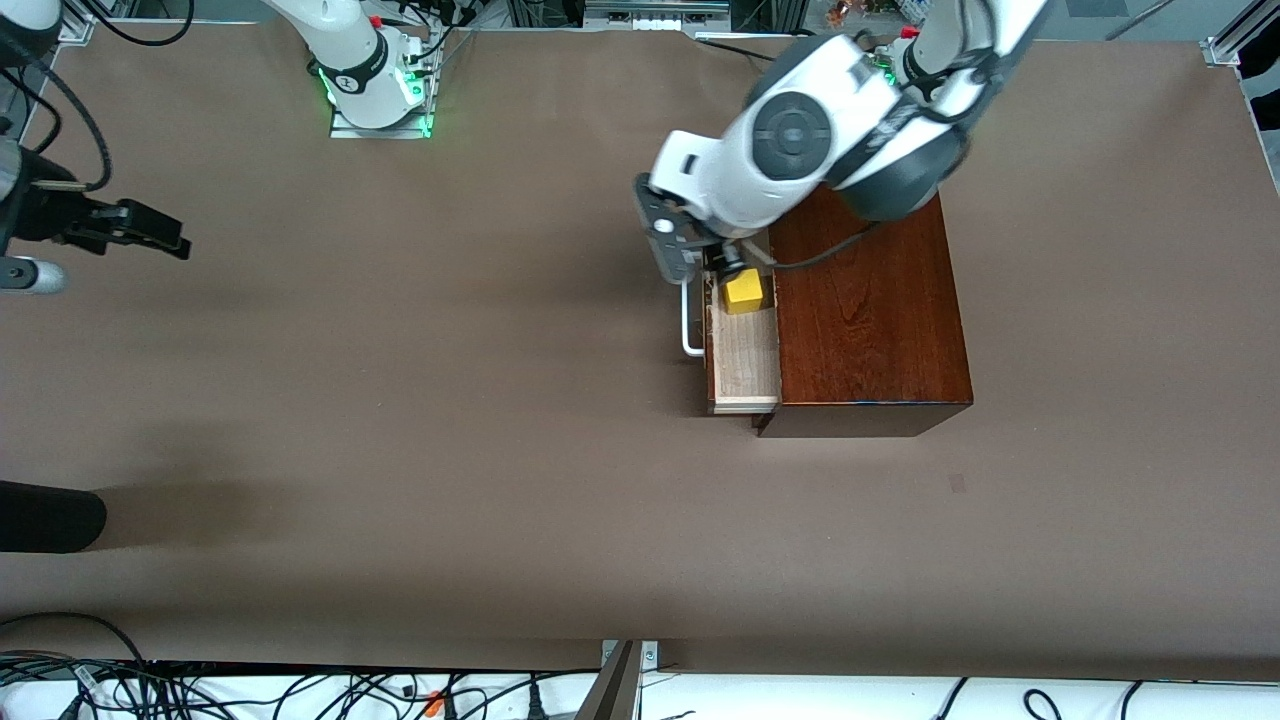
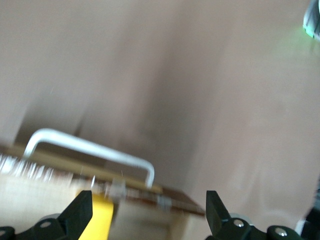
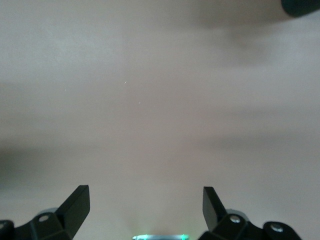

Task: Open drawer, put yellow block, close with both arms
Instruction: 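Raise the right gripper away while the left gripper reaches the drawer, then push the drawer front shut with the left gripper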

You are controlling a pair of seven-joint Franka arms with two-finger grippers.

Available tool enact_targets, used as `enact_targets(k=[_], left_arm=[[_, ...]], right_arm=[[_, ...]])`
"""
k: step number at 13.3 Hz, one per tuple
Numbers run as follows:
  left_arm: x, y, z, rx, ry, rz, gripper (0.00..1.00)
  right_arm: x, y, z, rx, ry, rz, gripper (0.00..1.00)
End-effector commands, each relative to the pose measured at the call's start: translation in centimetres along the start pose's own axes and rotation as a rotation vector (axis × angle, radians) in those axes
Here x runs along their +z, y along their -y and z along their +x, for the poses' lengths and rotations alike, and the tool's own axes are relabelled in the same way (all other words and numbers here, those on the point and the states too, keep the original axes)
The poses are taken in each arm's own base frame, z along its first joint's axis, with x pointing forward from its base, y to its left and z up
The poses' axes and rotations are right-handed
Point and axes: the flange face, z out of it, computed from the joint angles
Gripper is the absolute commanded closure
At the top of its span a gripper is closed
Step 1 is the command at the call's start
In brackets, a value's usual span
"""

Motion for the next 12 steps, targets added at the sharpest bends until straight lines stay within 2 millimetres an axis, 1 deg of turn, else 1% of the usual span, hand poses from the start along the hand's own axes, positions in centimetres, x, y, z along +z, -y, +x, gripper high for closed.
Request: enact_targets(k=[1,2,3,5,6,7,8,10,12], left_arm=[[5.3,0.3,3.5,0.215,0.018,0.097,0.00],[7.8,0.3,4.3,0.251,0.025,0.122,0.00],[9.9,0.6,4.7,0.289,0.051,0.153,0.00],[12.1,0.6,4.7,0.343,0.115,0.198,0.00],[13.0,1.0,4.4,0.363,0.149,0.223,0.00],[13.6,1.2,4.1,0.385,0.182,0.249,0.00],[13.8,1.7,3.6,0.398,0.209,0.266,0.00],[13.6,2.6,2.8,0.429,0.258,0.263,0.00],[13.2,3.9,1.8,0.436,0.281,0.256,0.00]], right_arm=[[0.2,-0.3,-0.5,-0.036,-0.017,-0.015,0.00],[0.3,-0.2,-0.5,-0.030,-0.016,-0.022,0.00],[0.5,-0.3,-0.3,-0.029,-0.020,-0.023,0.00],[0.9,-0.2,-0.3,0.002,-0.019,-0.025,0.00],[0.9,0.0,-0.4,0.020,-0.013,-0.025,0.00],[0.8,0.1,-0.4,0.030,-0.015,-0.025,0.00],[0.7,0.1,-0.4,0.030,-0.016,-0.025,0.00],[0.7,0.0,-0.5,0.036,-0.015,-0.026,0.00],[0.5,0.0,-0.5,0.037,-0.017,-0.024,0.00]])
